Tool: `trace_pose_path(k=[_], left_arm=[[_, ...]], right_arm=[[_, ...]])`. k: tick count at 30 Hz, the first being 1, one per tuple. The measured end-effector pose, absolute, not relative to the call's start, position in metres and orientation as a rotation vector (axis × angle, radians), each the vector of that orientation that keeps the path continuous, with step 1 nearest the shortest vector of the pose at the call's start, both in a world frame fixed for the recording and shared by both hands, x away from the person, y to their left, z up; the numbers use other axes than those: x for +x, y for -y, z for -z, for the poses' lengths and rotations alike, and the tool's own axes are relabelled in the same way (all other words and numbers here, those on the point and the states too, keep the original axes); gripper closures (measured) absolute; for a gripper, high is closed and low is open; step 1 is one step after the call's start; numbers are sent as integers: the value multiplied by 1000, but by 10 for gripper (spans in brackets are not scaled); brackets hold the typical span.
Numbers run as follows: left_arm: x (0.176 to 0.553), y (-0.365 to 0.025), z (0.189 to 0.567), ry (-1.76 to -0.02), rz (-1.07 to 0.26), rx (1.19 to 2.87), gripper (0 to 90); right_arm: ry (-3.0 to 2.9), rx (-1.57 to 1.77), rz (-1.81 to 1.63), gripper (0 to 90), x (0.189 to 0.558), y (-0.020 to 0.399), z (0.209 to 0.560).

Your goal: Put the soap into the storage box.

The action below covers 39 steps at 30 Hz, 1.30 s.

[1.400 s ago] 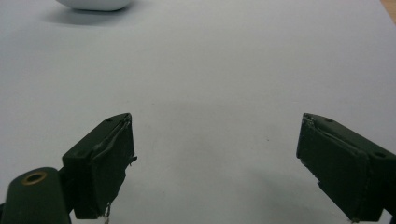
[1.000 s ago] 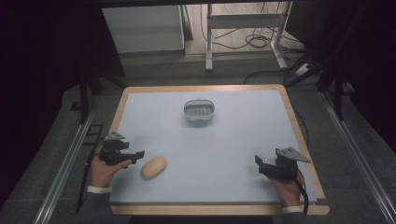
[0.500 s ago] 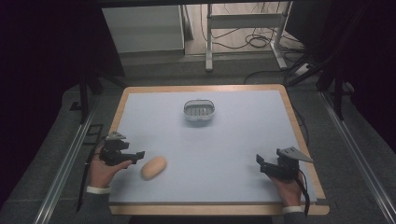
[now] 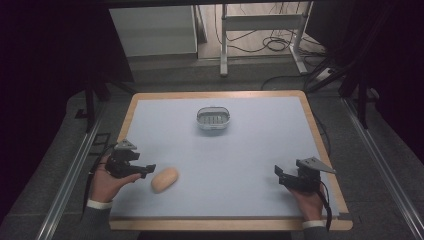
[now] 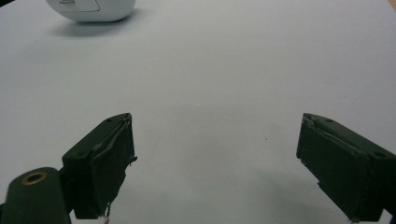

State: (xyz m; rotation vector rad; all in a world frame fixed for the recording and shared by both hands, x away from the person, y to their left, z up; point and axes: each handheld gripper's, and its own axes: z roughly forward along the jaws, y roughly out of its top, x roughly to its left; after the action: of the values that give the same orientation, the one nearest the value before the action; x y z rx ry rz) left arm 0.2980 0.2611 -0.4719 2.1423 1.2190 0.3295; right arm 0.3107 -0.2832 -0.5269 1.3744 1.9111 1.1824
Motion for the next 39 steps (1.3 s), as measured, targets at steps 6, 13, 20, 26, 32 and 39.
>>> trace_pose_path(k=[6,13,20,26,32,39], left_arm=[[299,-250,476,-1191,-320,2193,196],[297,-242,477,-1168,-304,2239,196],[295,-235,482,-1139,-271,2280,194],[296,-229,487,-1129,-264,2306,193],[297,-219,495,-1111,-238,2353,189],[299,-210,502,-1104,-228,2399,189]], right_arm=[[-1892,1376,-1198,115,309,284,526],[-1893,1353,-1209,115,307,284,526],[-1891,1347,-1202,115,307,284,526],[-1892,1348,-1199,115,307,283,526],[-1892,1350,-1198,115,307,283,526],[-1894,1353,-1197,115,308,283,526]])
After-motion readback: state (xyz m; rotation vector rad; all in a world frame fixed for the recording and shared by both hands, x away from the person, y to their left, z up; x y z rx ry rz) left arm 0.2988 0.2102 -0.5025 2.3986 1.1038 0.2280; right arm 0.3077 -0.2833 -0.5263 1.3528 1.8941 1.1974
